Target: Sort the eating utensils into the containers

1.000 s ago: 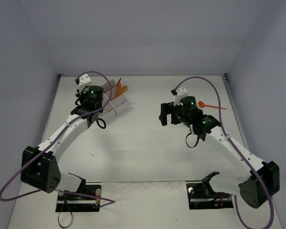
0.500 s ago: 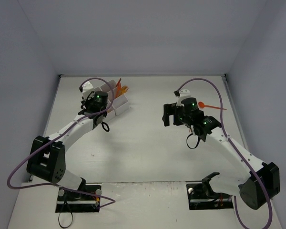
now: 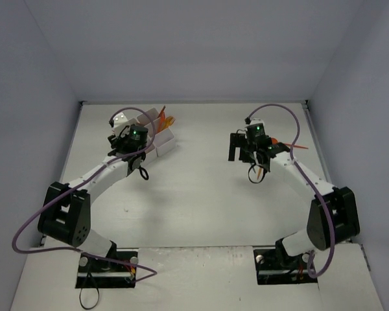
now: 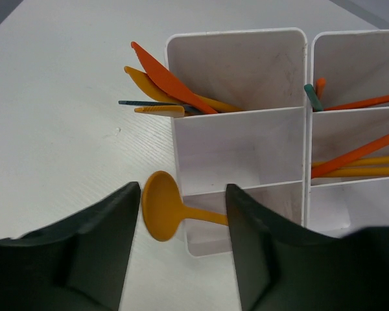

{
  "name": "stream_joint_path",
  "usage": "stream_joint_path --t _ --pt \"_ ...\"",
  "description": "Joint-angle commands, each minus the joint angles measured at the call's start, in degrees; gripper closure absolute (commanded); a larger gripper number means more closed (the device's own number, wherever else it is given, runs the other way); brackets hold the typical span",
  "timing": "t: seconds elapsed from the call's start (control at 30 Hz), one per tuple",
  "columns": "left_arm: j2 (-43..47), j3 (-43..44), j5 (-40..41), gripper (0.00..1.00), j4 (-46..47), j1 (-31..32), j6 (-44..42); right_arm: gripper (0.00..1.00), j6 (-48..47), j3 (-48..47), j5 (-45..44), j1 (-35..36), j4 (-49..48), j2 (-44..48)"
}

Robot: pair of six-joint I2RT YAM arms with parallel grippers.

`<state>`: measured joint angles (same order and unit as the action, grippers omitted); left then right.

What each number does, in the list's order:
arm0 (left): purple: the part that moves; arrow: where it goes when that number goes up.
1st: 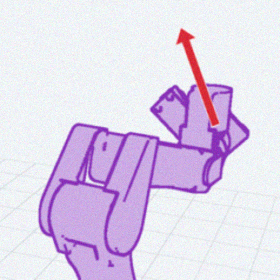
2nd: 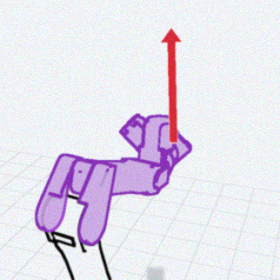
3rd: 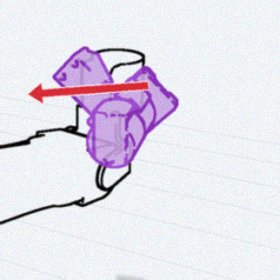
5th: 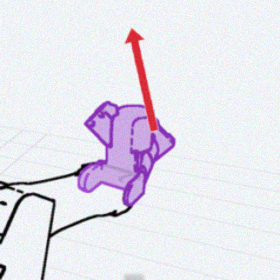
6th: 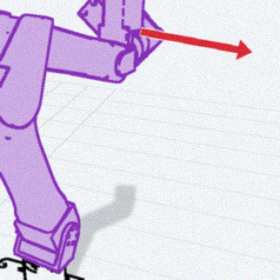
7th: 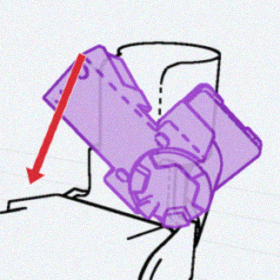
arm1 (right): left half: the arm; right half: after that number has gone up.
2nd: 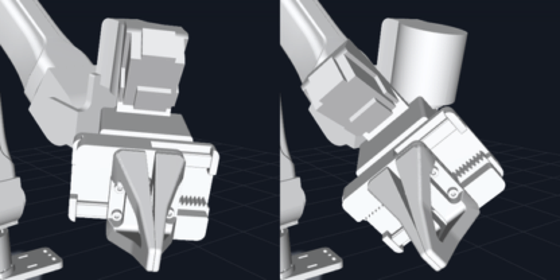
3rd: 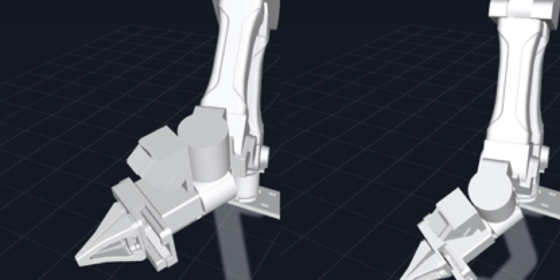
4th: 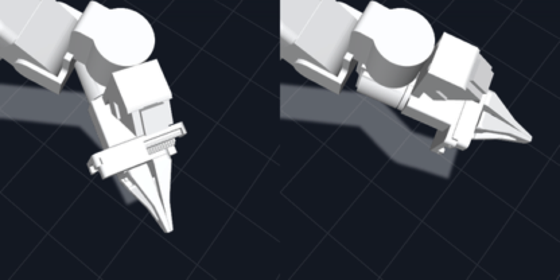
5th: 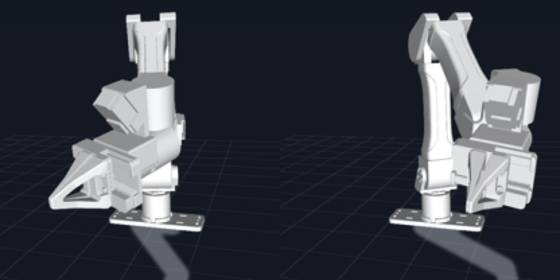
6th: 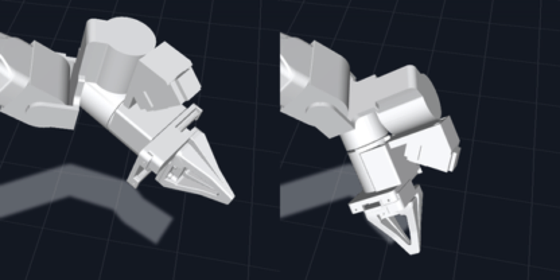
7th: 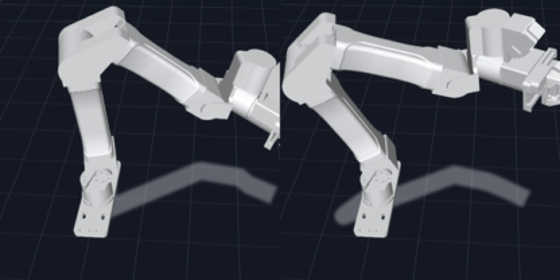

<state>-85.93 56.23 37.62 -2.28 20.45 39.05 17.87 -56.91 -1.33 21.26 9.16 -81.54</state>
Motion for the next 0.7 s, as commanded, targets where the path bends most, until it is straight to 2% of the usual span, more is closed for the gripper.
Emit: stream_joint_path --t 0.0,0.3,0.53,0.67 --pt "2.4 0.78 -0.74 0.42 2.37 0.21 -0.64 0.08 3.12 -5.98 -3.54 -2.62 -1.34 -4.65" --pt "7.35 1.3 -4.34 0.26 -3.52 0.38 -1.58 0.09 3.69 -12.13 -6.76 -7.09 -1.3 -15.37" --pt "11.48 3.21 -8.19 0.24 -8.6 0.76 -2.97 0.1 0.12 -17.09 -6.49 -7.8 -1.42 -24.73" --pt "16.64 5.67 -12.67 0.24 -12.52 1.78 -6.64 0.19 -2.67 -19.82 -3.65 -8.48 -1.58 -29.71"
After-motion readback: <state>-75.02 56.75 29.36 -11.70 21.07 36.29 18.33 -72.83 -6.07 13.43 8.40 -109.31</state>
